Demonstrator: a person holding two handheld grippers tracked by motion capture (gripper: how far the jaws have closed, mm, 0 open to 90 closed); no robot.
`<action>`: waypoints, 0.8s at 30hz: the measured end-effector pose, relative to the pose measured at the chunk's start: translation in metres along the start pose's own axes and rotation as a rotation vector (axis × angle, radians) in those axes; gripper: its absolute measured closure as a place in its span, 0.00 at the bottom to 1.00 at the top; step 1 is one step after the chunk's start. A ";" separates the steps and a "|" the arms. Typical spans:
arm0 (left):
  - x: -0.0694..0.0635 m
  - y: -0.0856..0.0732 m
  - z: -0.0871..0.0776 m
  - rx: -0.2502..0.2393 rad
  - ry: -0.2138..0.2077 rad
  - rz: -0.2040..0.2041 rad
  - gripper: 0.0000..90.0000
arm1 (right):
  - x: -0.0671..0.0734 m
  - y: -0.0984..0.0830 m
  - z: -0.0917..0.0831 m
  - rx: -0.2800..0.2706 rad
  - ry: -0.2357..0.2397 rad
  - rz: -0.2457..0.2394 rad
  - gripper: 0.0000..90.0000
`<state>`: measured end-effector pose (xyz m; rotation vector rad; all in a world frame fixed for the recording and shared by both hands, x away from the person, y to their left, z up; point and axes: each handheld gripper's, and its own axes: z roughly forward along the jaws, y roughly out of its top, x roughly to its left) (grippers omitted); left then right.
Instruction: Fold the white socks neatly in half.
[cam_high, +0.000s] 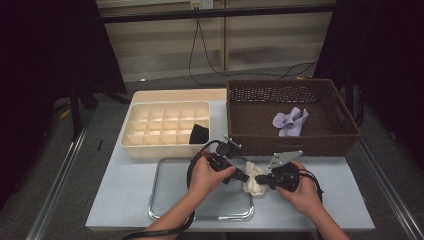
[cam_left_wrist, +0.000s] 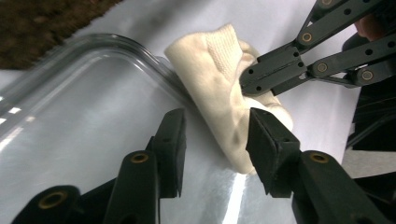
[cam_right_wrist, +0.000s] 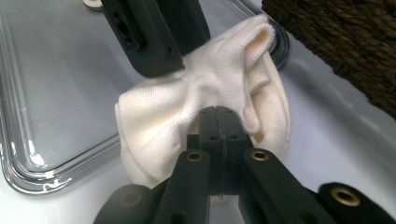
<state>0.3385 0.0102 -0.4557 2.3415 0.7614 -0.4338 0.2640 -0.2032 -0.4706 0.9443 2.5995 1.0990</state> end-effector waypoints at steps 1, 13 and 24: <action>0.000 0.000 0.002 0.012 0.002 -0.001 0.64 | 0.000 0.000 0.000 0.000 0.002 -0.001 1.00; -0.004 0.005 0.004 0.025 -0.060 -0.028 0.92 | 0.000 -0.001 0.001 -0.015 0.009 0.008 1.00; -0.011 0.016 -0.003 0.040 -0.043 -0.028 0.92 | 0.006 0.006 0.008 -0.022 0.024 0.007 1.00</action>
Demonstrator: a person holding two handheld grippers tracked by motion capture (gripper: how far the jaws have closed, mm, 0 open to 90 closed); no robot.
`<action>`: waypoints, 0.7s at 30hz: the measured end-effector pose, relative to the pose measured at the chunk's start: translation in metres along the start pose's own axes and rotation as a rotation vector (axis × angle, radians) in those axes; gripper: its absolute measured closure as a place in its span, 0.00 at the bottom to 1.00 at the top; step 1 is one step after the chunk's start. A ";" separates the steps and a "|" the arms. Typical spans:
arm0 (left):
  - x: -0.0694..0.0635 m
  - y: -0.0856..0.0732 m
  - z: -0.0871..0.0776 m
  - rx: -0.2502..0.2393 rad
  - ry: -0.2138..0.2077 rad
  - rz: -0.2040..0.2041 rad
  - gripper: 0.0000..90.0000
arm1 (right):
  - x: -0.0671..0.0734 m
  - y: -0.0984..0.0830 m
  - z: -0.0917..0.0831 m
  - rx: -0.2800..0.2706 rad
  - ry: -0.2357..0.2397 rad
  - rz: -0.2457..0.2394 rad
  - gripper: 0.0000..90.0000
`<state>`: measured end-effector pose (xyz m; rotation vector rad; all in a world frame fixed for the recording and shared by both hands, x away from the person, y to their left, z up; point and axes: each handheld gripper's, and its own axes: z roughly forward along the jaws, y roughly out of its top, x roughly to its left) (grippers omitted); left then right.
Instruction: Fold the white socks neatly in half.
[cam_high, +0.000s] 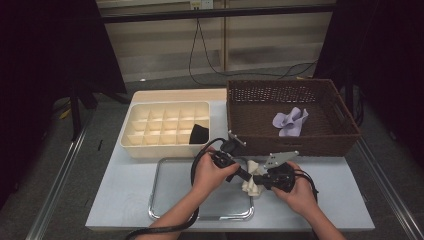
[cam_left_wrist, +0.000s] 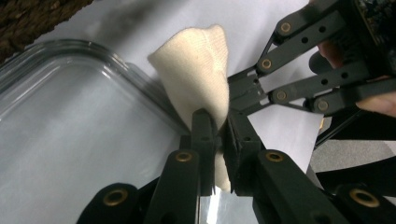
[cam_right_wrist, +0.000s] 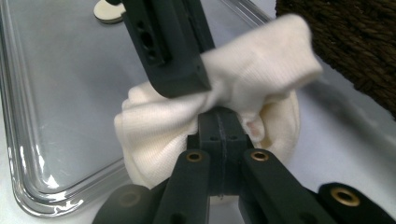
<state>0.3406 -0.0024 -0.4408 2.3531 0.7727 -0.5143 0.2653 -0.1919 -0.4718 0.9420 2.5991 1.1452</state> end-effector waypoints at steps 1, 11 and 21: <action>0.000 0.001 0.001 0.011 -0.013 -0.002 0.92 | 0.000 0.000 0.000 0.001 -0.003 0.002 1.00; 0.003 0.003 -0.001 0.006 0.011 -0.024 0.92 | -0.005 -0.002 -0.009 -0.003 -0.004 0.012 1.00; 0.006 0.001 -0.003 -0.005 -0.002 -0.045 0.92 | -0.010 -0.005 -0.016 0.014 -0.015 0.022 1.00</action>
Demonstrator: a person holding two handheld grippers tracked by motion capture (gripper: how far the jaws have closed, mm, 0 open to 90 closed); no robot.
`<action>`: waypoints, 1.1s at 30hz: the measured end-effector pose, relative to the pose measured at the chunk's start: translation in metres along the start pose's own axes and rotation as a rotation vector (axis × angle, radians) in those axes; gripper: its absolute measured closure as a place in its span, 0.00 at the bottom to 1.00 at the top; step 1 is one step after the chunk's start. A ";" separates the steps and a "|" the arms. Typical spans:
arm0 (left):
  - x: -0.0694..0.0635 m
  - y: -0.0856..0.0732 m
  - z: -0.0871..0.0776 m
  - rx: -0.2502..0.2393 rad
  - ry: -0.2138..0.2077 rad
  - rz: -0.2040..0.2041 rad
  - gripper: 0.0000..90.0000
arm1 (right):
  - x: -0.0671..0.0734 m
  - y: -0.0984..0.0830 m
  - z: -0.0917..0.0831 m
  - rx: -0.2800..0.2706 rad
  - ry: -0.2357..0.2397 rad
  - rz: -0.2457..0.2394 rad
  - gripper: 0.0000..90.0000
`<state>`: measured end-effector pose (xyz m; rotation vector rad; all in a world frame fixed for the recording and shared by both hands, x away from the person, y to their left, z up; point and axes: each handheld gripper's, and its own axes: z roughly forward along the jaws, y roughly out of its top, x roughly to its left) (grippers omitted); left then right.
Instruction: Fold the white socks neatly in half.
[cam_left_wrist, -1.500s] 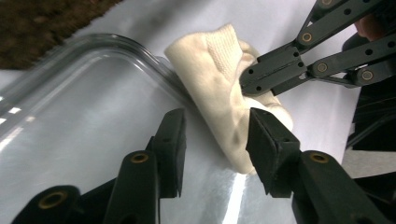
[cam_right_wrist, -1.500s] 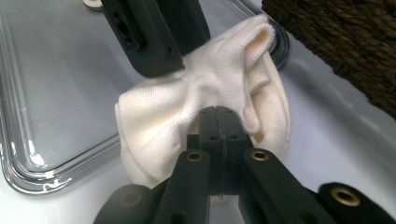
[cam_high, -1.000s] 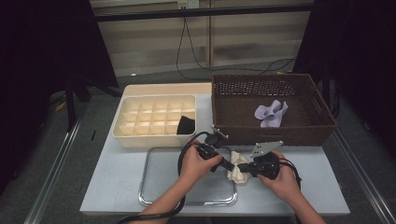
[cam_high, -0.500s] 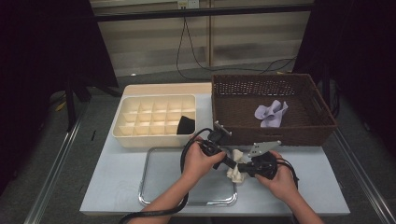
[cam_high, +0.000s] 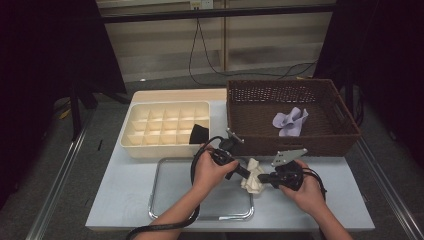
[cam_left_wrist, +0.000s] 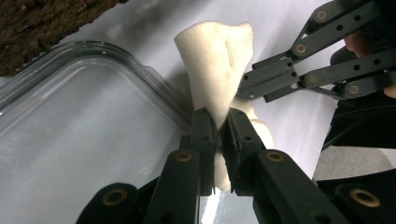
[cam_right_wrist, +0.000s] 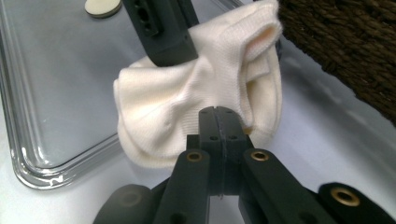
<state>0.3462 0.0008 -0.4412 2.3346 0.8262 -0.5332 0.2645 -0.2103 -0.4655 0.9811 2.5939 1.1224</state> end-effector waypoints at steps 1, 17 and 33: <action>-0.001 0.000 0.000 -0.007 -0.006 0.004 0.92 | 0.000 0.000 0.001 0.000 0.001 -0.004 1.00; -0.014 0.006 0.018 -0.010 -0.011 0.042 0.88 | -0.001 -0.001 0.004 0.007 -0.017 0.001 1.00; -0.020 0.007 0.033 -0.009 0.013 0.061 0.88 | -0.009 0.008 -0.026 -0.065 -0.072 0.036 1.00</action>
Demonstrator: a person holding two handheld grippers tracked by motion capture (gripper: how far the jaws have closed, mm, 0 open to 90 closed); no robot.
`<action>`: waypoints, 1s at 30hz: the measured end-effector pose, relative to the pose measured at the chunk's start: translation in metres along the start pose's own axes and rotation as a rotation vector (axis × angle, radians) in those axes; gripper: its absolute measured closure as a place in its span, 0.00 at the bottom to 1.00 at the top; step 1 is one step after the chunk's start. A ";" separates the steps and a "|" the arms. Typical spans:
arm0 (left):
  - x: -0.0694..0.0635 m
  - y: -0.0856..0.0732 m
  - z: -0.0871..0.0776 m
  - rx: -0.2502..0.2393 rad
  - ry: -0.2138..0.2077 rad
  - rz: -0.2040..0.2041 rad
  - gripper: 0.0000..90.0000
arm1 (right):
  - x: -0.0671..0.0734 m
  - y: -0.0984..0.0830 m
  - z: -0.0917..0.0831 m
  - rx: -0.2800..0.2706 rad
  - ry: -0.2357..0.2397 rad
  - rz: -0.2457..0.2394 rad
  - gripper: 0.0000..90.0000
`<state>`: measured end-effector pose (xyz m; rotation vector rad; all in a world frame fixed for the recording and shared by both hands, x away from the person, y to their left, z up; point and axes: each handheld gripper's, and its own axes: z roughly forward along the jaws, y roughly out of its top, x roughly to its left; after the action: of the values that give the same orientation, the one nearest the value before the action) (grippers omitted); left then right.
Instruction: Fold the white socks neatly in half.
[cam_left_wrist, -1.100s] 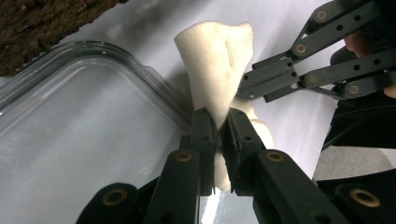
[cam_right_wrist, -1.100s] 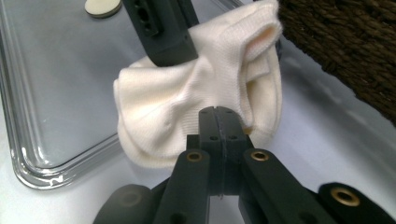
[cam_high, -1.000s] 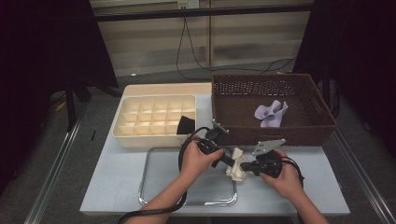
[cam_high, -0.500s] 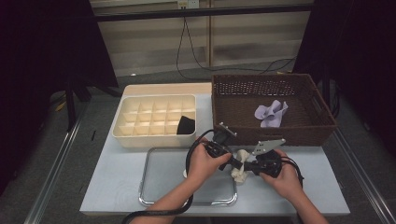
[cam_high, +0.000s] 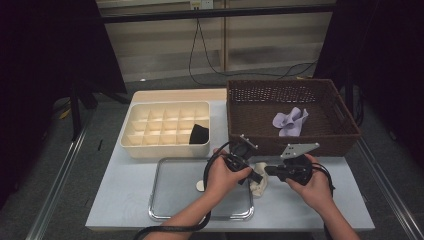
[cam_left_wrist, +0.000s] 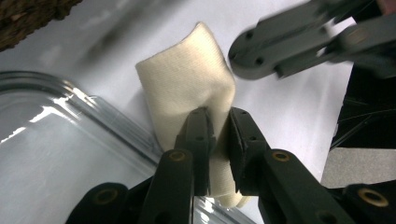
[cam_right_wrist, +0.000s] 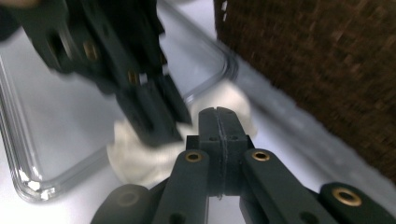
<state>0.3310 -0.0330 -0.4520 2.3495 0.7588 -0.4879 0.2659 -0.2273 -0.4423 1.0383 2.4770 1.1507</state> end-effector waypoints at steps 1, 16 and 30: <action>-0.001 0.000 0.001 -0.006 0.003 0.002 0.88 | 0.001 0.002 -0.001 -0.015 -0.004 -0.003 1.00; 0.003 -0.004 -0.010 -0.032 -0.023 -0.002 0.67 | -0.001 -0.004 0.016 0.013 0.011 0.011 1.00; 0.015 -0.011 -0.007 -0.046 -0.023 -0.045 0.56 | 0.000 -0.005 0.017 0.012 0.014 0.011 1.00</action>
<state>0.3372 -0.0150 -0.4591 2.2851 0.8052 -0.5099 0.2707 -0.2199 -0.4573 1.0519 2.4949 1.1510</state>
